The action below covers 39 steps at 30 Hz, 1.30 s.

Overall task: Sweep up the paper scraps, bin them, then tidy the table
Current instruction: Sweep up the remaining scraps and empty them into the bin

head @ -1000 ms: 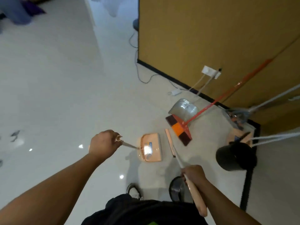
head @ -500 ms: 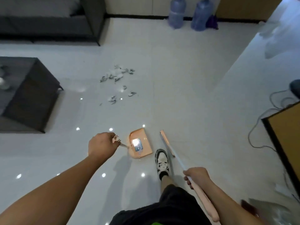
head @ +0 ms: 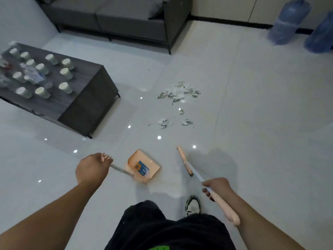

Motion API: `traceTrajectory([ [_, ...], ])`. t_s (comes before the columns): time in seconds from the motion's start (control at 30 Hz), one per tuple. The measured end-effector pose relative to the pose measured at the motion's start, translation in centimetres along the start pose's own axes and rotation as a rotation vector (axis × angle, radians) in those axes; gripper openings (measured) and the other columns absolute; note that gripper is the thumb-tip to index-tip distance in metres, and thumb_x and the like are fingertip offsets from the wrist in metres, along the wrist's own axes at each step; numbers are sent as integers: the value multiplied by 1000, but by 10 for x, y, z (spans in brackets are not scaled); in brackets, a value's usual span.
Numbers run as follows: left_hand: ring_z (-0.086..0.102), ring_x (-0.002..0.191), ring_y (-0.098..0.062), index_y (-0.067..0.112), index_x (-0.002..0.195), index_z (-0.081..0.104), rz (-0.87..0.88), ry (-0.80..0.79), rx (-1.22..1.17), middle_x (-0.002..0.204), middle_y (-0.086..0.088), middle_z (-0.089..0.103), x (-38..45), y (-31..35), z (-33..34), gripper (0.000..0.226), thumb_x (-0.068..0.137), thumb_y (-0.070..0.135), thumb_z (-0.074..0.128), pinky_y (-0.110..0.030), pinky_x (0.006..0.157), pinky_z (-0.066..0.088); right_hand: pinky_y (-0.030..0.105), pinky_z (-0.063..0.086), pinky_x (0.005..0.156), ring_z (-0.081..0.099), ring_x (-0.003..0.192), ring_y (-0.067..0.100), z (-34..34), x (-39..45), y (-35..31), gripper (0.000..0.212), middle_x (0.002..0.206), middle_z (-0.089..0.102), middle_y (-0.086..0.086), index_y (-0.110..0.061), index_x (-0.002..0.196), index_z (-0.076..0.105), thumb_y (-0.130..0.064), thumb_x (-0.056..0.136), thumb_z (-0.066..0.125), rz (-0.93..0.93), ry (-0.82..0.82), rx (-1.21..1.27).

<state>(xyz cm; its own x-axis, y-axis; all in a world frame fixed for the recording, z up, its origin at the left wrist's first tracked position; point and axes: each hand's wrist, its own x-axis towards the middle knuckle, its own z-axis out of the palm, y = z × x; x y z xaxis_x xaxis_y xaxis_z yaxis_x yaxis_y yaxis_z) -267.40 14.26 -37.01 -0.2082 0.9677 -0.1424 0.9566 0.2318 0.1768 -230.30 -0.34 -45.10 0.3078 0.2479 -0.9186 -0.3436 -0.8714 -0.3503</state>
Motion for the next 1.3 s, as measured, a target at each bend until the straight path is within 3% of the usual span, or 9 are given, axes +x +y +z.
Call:
traceTrajectory([
  [0.27, 54, 58, -16, 27, 73, 65, -93, 58, -24, 59, 6, 58, 105, 57, -3, 31, 88, 53, 55, -28, 52, 44, 21, 42, 34, 50, 30, 19, 27, 55, -156, 11, 47, 60, 17, 17, 77, 65, 10, 74, 73, -87, 29, -34],
  [0.37, 53, 57, -17, 24, 74, 66, -64, 59, 6, 59, 5, 56, 163, 76, 0, 32, 90, 50, 55, -25, 50, 36, 21, 43, 35, 49, 30, 20, 48, 75, -213, 6, 47, 58, 17, 16, 73, 65, 10, 75, 67, -130, 104, 3],
  [0.57, 56, 61, -22, 23, 77, 65, -41, -32, 70, 64, 2, 58, 274, 97, -9, 27, 90, 45, 56, -29, 55, 44, 20, 43, 33, 51, 33, 19, 79, 106, -314, 9, 62, 60, 21, 16, 84, 63, 7, 82, 65, -97, 179, 24],
  [0.7, 58, 66, -24, 22, 78, 67, -87, -65, 76, 67, 0, 61, 343, 97, -14, 24, 87, 42, 59, -32, 62, 50, 20, 45, 37, 55, 46, 21, 107, 135, -370, 12, 75, 62, 23, 14, 90, 62, 3, 86, 64, -74, 185, 55],
  [1.0, 52, 55, -15, 25, 66, 64, -99, -75, 27, 54, 9, 56, 423, 77, -6, 28, 76, 51, 66, -25, 52, 37, 24, 46, 41, 54, 50, 24, 195, 168, -417, 5, 70, 60, 21, 9, 83, 61, 6, 86, 64, -5, 73, -53],
  [1.13, 52, 55, -13, 27, 70, 68, -97, -65, 37, 56, 10, 56, 431, 87, -2, 22, 75, 48, 68, -23, 51, 39, 29, 44, 46, 49, 46, 23, 228, 166, -415, 21, 61, 55, 18, 0, 67, 55, 9, 84, 63, -49, -9, -201],
  [1.3, 56, 63, -19, 27, 76, 69, -90, -71, 49, 67, 6, 63, 433, 101, 3, 19, 75, 45, 68, -28, 59, 49, 27, 46, 43, 51, 42, 22, 257, 161, -411, 8, 60, 57, 17, 0, 87, 62, 6, 83, 63, -101, -158, -399],
])
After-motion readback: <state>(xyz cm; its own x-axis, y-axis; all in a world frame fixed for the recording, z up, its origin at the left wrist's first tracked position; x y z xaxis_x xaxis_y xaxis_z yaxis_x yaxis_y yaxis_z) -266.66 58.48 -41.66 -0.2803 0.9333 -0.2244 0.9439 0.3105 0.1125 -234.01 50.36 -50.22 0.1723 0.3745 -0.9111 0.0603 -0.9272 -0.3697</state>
